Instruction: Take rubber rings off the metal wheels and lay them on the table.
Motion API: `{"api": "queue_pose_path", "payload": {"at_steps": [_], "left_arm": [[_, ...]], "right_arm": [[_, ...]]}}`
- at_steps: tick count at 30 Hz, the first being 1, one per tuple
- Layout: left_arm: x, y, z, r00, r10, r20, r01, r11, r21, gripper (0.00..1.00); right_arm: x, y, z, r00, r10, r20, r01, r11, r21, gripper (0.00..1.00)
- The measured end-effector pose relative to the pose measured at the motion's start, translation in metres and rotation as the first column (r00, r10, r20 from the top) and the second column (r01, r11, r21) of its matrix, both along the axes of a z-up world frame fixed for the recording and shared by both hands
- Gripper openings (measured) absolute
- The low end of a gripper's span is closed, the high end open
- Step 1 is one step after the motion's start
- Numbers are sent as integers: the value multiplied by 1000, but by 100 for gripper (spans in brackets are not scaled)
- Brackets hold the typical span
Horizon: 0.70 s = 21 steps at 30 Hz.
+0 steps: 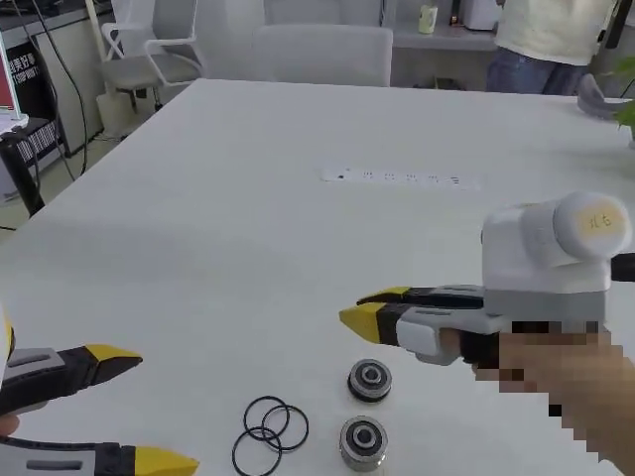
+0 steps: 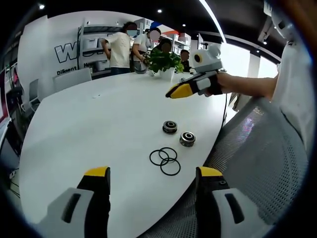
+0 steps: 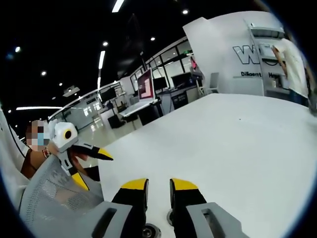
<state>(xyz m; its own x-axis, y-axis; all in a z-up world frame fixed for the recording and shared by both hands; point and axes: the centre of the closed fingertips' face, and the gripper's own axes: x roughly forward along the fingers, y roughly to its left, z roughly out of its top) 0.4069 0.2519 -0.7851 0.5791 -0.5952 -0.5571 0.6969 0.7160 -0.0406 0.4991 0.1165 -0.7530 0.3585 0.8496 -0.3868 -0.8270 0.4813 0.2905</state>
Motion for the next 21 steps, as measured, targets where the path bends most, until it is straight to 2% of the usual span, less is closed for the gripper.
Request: {"api": "queue_pose_path", "payload": {"at_steps": [6, 10, 14, 17, 21], "left_arm": [[0, -2, 1, 1000, -17, 8, 16, 1000, 9, 68], [0, -3, 3, 999, -42, 19, 41, 999, 35, 69], [2, -5, 10, 998, -47, 30, 46, 999, 29, 68], [4, -14, 18, 997, -63, 53, 63, 998, 13, 68], [4, -23, 21, 992, -112, 59, 110, 993, 43, 69]], "right_arm": [[7, -14, -7, 999, -36, -18, 36, 999, -7, 15], [11, -22, -13, 998, -57, -30, 56, 998, -16, 15], [13, -30, -23, 996, -66, -62, 65, 998, -22, 15], [15, -34, -34, 994, -74, -78, 71, 996, -49, 15], [10, -35, -45, 993, -60, -105, 52, 996, -75, 15]]}}
